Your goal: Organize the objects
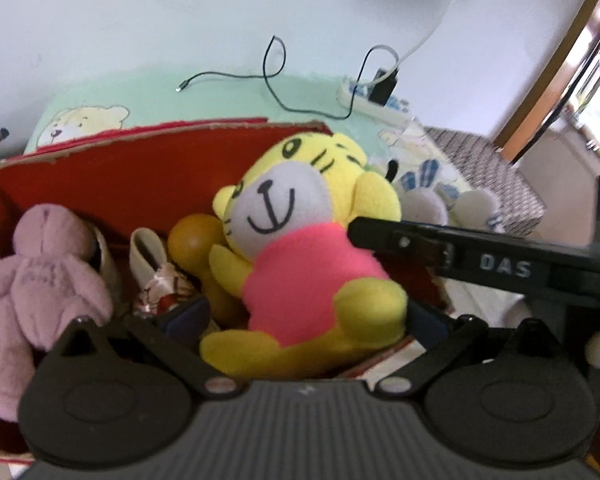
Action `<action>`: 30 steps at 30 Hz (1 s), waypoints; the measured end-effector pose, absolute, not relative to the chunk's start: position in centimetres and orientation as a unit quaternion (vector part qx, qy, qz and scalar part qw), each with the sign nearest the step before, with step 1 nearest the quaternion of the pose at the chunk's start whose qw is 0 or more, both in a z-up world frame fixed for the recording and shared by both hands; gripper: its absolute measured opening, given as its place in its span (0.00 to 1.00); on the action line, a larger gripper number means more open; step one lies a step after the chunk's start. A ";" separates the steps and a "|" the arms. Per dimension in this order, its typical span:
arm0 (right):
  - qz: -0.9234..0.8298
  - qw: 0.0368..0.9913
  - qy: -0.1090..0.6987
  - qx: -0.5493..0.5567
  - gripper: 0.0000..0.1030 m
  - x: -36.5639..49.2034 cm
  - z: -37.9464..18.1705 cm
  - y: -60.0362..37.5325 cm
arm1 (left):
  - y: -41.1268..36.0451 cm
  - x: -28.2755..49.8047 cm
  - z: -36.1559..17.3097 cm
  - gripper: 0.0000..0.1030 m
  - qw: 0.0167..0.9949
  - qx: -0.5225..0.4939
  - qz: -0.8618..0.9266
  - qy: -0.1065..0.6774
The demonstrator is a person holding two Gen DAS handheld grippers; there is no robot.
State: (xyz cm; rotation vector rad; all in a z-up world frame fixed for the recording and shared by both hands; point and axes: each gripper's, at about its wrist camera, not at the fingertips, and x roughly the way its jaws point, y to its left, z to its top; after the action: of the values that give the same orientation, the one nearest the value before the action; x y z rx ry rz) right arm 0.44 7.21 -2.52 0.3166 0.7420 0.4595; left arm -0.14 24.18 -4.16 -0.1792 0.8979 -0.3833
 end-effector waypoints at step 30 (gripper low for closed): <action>0.220 0.900 0.349 0.140 0.24 0.2 -2.6 7.6 | 25.2 4.5 -6.7 0.97 0.879 -0.040 0.007 0.475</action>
State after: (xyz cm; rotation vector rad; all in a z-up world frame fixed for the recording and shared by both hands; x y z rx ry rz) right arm 0.15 7.57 -2.57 0.2900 0.7228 0.4549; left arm 4.53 25.17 -6.69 -0.0833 0.9904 0.0144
